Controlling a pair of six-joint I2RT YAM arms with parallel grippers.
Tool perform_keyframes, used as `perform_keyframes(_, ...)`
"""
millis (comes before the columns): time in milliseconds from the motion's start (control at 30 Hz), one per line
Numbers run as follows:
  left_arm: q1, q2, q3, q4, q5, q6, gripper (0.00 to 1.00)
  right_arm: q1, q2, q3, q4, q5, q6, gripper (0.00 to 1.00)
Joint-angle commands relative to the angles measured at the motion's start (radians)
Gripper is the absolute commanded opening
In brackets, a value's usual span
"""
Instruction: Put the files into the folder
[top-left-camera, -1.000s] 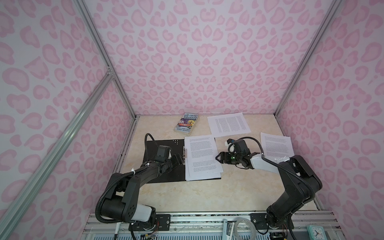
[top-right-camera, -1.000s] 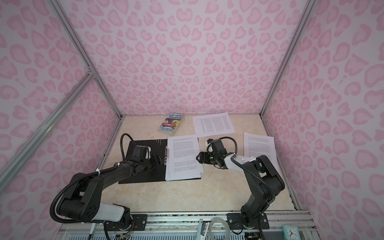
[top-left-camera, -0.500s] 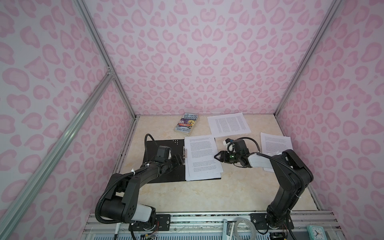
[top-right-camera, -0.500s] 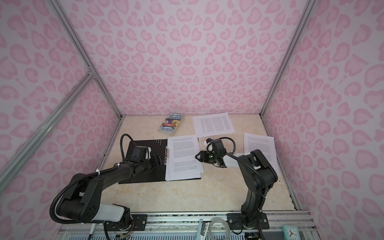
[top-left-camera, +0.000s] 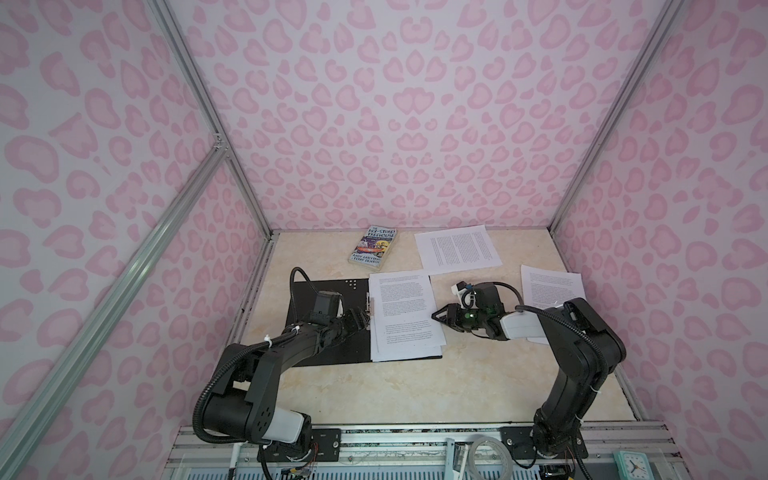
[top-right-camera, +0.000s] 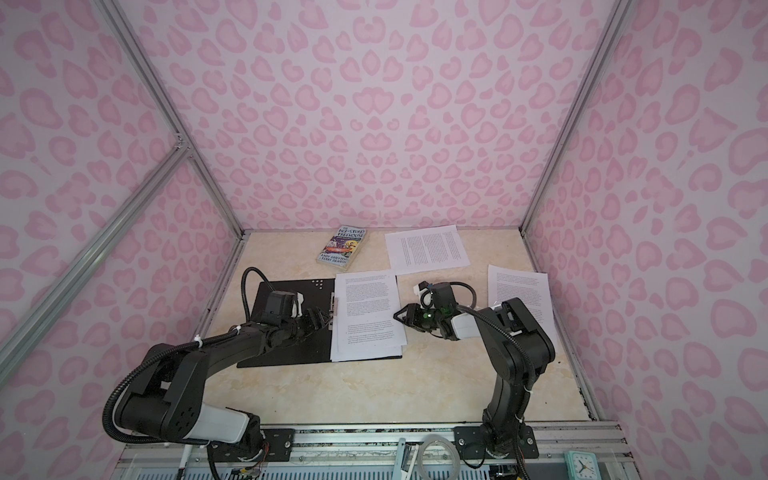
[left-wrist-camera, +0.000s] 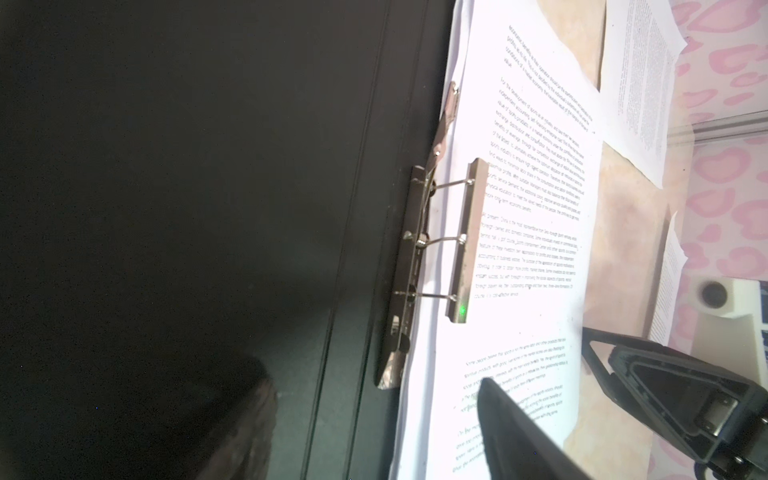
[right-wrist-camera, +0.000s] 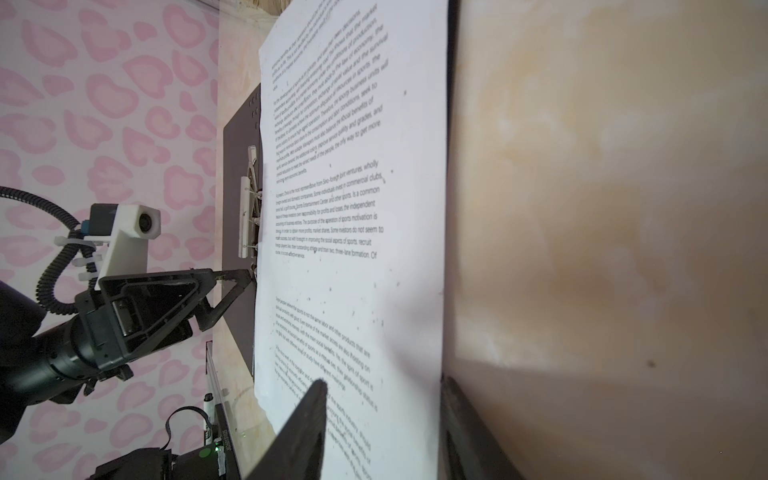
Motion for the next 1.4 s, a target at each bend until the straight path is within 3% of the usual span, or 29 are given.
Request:
perform_keyframes(0,0.0,0.005,0.002,-0.032,0.003,0.002,0.78,-0.002,0.011,-0.014,0.089,-0.038,0.043,0.45)
perform_keyframes(467,0.0,0.016,0.003,-0.03,0.004,0.0,0.77,-0.007,0.014,-0.025,0.131,-0.055,0.066,0.32)
perform_keyframes(1100,0.0,0.026,0.005,-0.024,0.011,-0.004,0.77,0.025,0.026,-0.001,0.108,-0.057,0.046,0.27)
perform_keyframes(1267,0.0,0.027,0.006,-0.026,0.011,-0.003,0.76,0.027,0.025,0.009,0.064,-0.041,0.024,0.2)
perform_keyframes(1367,0.0,0.025,0.006,-0.029,0.008,-0.004,0.76,0.028,0.021,0.013,0.03,-0.03,0.009,0.11)
